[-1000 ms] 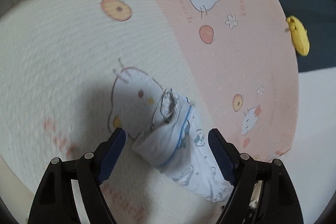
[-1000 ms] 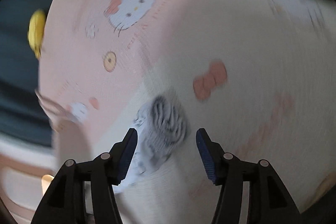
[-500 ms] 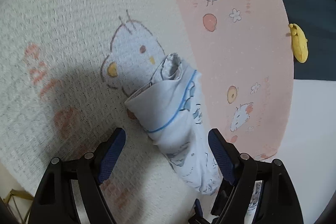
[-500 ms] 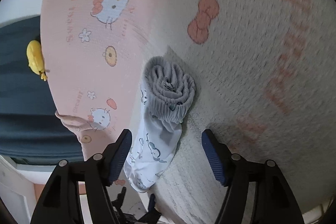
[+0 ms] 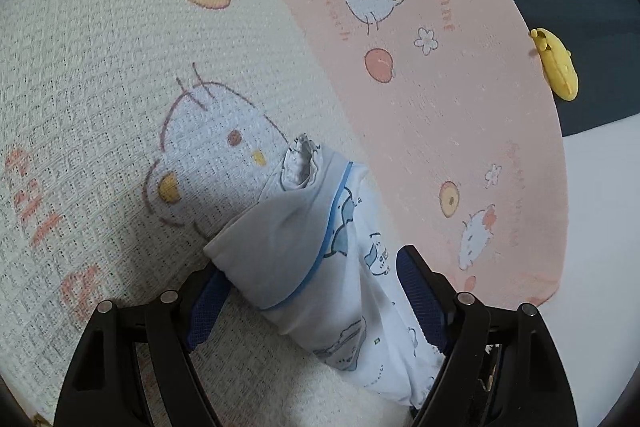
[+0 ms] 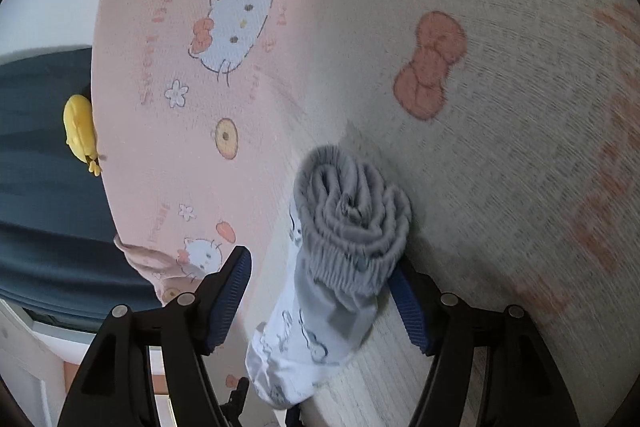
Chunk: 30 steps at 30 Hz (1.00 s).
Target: Fold clothes
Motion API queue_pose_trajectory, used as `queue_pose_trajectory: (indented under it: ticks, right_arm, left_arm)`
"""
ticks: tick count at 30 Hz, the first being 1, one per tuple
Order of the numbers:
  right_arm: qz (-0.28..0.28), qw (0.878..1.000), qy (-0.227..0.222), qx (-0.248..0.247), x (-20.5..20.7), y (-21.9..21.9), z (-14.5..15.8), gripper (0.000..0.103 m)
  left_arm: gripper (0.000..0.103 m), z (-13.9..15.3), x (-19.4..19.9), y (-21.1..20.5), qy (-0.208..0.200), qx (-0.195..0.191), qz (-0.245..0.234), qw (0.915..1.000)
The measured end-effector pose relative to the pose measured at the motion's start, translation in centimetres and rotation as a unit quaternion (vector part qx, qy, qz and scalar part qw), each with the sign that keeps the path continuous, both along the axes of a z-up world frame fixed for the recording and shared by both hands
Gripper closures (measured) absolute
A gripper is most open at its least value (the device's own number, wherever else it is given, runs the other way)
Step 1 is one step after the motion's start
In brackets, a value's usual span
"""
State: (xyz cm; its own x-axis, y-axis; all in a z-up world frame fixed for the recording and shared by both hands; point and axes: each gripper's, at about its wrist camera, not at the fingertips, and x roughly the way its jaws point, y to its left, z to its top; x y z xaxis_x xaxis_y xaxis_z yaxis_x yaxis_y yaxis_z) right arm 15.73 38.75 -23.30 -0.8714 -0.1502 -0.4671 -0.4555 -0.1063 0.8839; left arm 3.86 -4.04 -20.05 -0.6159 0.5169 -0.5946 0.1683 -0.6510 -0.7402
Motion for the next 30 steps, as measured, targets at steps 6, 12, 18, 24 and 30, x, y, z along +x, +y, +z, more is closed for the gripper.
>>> queue_pose_trajectory:
  ticks: [6,12,18,24,30]
  right_arm:
    - [0.029,0.994,-0.046,0.092,-1.8,-0.6,1.3,0.042]
    - [0.098,0.955,-0.128,0.249,-4.0,-1.7,3.5,0.080]
    - [0.144,0.900,-0.149,0.383,-4.4,-3.5,7.5,0.082]
    - [0.154,0.908,-0.142,0.364,-3.9,-2.9,6.7,0.082]
    - [0.168,0.933,-0.153,0.278,-3.4,-0.9,3.3,0.082]
  left_arm:
    - [0.024,-0.3,-1.7,1.6,0.015,-0.032,0.005,0.9994]
    - [0.080,-0.1,-2.2,1.9,0.004,-0.120,-0.018,0.9926]
    - [0.084,3.0,-1.8,2.5,0.065,-0.189,-0.054,0.9783]
    - [0.084,2.5,-1.6,3.0,0.073,-0.225,-0.091,0.9673]
    - [0.081,-0.9,-1.8,1.0,0.017,-0.153,-0.087,0.9843]
